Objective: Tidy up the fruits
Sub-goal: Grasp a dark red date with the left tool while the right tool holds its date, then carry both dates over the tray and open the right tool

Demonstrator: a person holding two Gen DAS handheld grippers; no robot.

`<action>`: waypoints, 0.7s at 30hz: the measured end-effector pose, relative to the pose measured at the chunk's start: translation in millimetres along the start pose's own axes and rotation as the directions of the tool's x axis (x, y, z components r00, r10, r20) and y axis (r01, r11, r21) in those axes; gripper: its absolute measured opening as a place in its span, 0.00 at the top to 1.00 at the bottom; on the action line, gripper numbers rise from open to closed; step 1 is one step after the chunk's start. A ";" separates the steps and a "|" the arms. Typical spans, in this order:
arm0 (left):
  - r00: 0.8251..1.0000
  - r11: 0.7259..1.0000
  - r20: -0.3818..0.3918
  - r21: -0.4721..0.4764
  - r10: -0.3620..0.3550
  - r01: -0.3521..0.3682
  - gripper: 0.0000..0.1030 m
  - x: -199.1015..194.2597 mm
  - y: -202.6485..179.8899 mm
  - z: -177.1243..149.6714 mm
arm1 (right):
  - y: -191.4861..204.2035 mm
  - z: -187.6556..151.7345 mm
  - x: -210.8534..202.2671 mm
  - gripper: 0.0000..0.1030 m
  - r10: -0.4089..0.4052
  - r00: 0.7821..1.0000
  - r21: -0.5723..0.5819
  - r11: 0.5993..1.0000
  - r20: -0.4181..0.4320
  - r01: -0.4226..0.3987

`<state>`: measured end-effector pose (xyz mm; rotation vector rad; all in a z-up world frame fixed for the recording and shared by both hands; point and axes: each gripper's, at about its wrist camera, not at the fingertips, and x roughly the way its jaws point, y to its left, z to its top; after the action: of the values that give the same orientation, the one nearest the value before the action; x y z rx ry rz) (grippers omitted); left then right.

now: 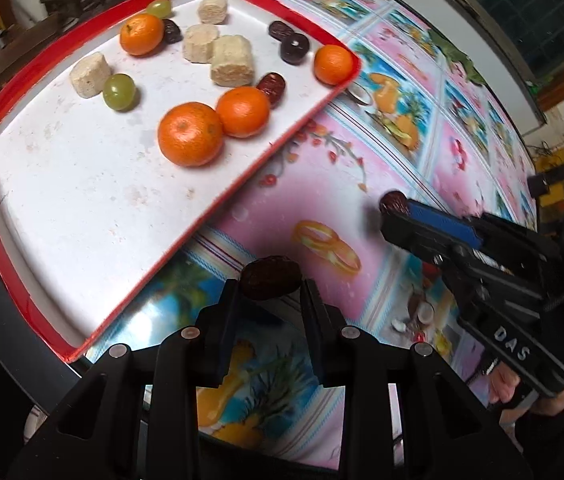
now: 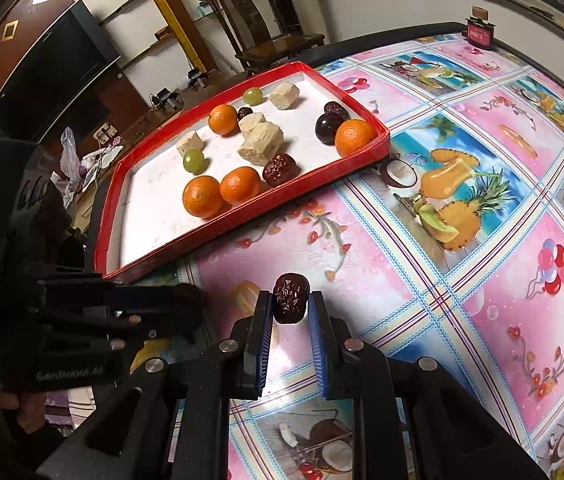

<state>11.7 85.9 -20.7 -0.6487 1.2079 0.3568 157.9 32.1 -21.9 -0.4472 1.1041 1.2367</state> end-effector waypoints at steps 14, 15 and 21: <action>0.995 0.998 0.098 0.064 -0.014 0.008 0.73 -42.9 17.2 12.1 | 21.9 12.5 -10.1 0.83 -0.045 0.999 -0.029 0.999 0.014 0.045; 0.995 0.998 0.101 0.061 -0.012 0.005 0.72 -44.3 21.6 13.7 | 24.1 14.7 -10.1 0.83 -0.045 0.999 -0.031 0.998 0.017 0.046; 0.993 0.999 0.119 0.043 0.004 -0.009 0.72 -50.4 43.7 21.1 | 36.1 28.5 -6.3 0.83 -0.039 0.999 -0.038 0.999 0.030 0.040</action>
<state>-14.6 137.0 19.3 -0.5779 1.1015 0.3689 137.7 63.1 6.1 -0.4760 1.0435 1.2281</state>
